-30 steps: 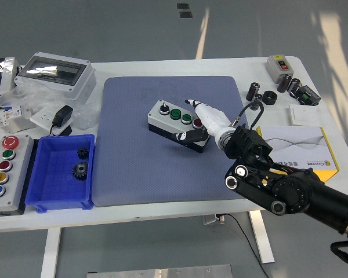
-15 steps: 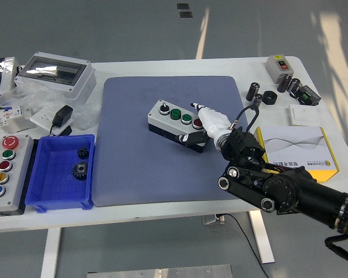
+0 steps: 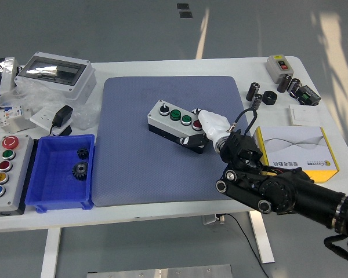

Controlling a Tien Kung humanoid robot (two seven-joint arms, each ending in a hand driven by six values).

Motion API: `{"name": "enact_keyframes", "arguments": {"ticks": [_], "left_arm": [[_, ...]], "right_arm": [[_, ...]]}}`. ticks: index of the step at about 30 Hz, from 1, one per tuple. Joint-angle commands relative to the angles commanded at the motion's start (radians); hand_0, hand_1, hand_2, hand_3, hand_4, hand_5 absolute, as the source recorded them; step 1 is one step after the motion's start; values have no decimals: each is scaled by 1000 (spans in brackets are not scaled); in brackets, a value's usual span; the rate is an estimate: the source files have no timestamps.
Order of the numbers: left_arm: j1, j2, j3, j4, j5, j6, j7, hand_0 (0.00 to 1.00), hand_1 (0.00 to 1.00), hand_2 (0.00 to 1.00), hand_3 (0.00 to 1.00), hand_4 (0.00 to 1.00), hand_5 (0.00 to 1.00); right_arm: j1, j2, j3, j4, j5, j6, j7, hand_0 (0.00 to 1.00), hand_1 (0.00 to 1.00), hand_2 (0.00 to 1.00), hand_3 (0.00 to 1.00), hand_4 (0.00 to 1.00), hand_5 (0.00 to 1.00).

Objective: Pick up the button,place it on the desk,press the button,press the button

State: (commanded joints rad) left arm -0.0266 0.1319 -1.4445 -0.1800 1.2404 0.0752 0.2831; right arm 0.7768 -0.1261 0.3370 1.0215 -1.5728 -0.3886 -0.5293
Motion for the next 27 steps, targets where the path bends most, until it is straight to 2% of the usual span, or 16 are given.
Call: {"name": "enact_keyframes", "arguments": {"ticks": [4,5,10,11,14,16,17,18,22,23,25,27], "left_arm": [[0,0,3,0,-2,-1,-2,627,591,556,622,611,183],[0,-1,3,0,-2,-1,-3,627,591,556,621,610,183],[-2,0,4,0,0,-2,-6,627,591,556,621,610,183],[-2,0,4,0,0,-2,-6,627,591,556,621,609,183],[-2,0,3,0,0,-2,-8,627,591,556,621,609,183],[-1,-2,2,0,-1,-2,-8,627,591,556,621,609,183],[-1,-2,2,0,-1,-2,-8,627,591,556,622,608,181],[0,-3,2,0,-1,-2,-9,627,591,556,622,608,181],[4,-6,3,0,-7,-1,-10,627,591,556,622,608,181],[6,-7,3,0,-8,0,-10,627,591,556,621,607,181],[8,-7,1,0,-8,0,-10,627,591,556,621,607,181],[7,-8,0,0,-6,0,-9,627,591,556,621,607,181]], "right_arm": [[0,-1,-6,-4,-10,-27,9,226,483,512,626,679,163],[0,-1,-8,-4,-12,-33,12,193,422,454,578,636,166],[0,-1,-20,-6,-28,-42,14,193,422,454,578,636,166],[-1,-2,-21,-4,-32,-44,14,139,361,394,501,438,48],[-7,-16,-10,18,-42,-52,29,139,361,394,501,438,48],[-16,-44,11,57,-38,-51,63,139,361,394,501,438,48],[-21,-62,24,80,-32,-47,84,113,307,359,427,174,2],[-27,-78,35,101,-26,-41,103,113,307,359,427,174,2],[-57,-167,74,214,17,42,212,113,307,359,427,174,2],[-63,-192,72,246,24,65,244,94,276,342,391,41,2],[-69,-237,56,301,12,100,299,94,276,342,391,41,2],[-76,-274,35,344,-30,95,352,94,276,342,391,41,2]]}}
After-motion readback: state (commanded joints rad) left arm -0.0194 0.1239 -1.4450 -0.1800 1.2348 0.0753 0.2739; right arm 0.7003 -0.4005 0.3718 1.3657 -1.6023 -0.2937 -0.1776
